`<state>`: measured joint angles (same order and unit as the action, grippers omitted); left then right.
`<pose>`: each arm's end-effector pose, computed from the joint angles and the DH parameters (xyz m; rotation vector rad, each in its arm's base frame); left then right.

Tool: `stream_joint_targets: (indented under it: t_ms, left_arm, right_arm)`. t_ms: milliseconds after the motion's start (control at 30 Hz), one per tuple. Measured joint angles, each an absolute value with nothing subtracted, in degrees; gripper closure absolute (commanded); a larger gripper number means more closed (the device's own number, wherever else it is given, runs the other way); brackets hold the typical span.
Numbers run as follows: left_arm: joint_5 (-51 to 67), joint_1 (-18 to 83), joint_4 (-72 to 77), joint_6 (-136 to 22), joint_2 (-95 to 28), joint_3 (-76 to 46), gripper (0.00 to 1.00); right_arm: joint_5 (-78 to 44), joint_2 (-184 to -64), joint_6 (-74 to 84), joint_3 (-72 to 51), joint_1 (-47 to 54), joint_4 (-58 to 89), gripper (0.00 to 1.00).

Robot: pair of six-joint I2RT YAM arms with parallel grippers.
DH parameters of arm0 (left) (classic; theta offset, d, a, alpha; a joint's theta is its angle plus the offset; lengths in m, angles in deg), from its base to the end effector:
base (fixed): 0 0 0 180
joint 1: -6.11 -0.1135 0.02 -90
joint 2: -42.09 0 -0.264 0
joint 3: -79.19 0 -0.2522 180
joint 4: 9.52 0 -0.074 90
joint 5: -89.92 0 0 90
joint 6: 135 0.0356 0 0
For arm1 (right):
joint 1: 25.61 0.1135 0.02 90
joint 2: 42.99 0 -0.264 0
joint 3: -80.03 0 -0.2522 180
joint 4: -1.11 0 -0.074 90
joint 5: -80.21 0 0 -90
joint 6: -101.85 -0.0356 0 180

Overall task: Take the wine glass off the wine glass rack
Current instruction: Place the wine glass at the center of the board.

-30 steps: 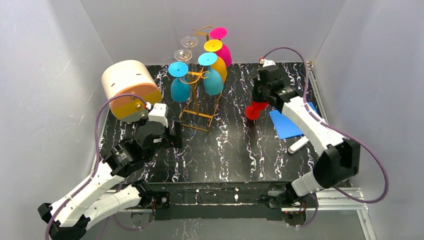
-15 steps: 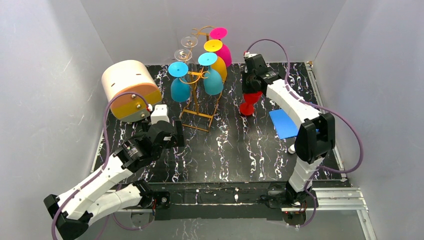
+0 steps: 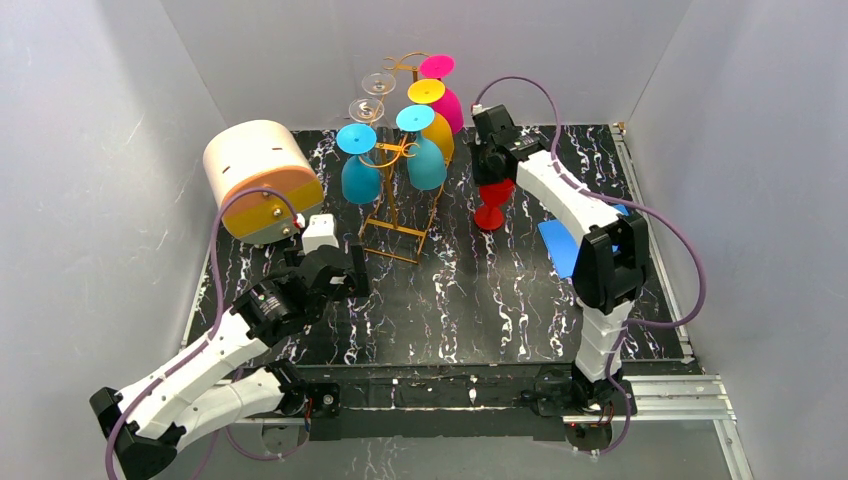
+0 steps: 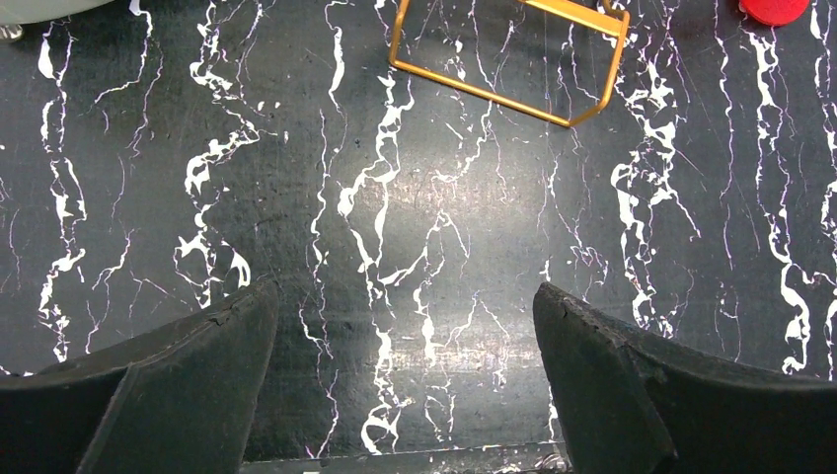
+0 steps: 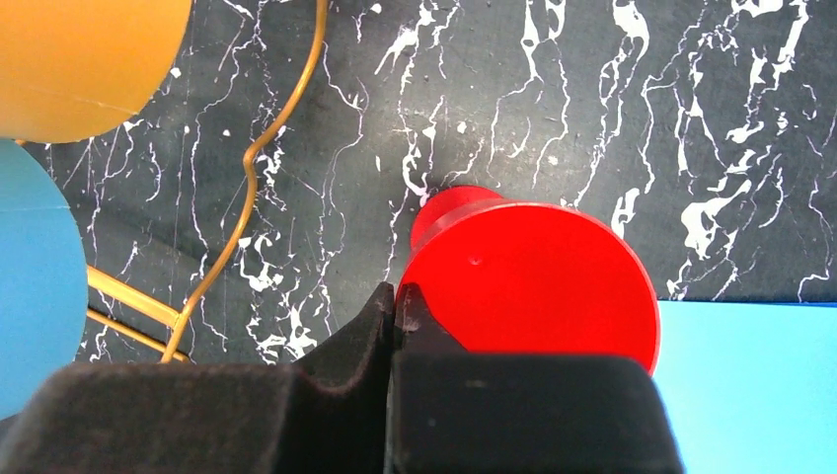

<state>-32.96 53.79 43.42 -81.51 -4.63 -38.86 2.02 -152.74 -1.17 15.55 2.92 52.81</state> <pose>0.1251 -0.1087 0.3084 -0.0982 2.1165 -0.2309 0.3864 0.2018 0.3091 -0.2198 2.3432 0.1102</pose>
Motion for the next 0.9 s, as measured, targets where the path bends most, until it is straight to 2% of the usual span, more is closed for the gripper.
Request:
stream_joint_targets:
  t_ms: [233,533,667,767,900]
  left_arm:
    - [-33.12,53.79,43.4,-81.51,-4.96,-38.86,0.02]
    - [-32.35,53.79,43.77,-81.51,-6.58,-38.67,0.02]
    - [-32.51,53.79,44.14,-82.21,-6.27,-37.79,0.02]
    - [-32.99,53.79,44.51,-82.97,-4.61,-37.77,0.02]
    - [-33.82,53.79,45.02,-84.02,-1.33,-37.79,0.02]
  right_arm:
    - [1.52,-154.03,-0.64,17.32,3.25,54.78,0.92]
    - [0.27,-154.03,-0.03,18.87,3.29,55.8,0.82]
    - [-0.91,-154.03,0.15,19.0,3.29,56.28,0.85]
    - [-0.95,-154.03,0.36,19.0,3.29,56.79,0.91]
    - [-0.75,-154.03,1.19,19.0,3.29,57.0,0.9]
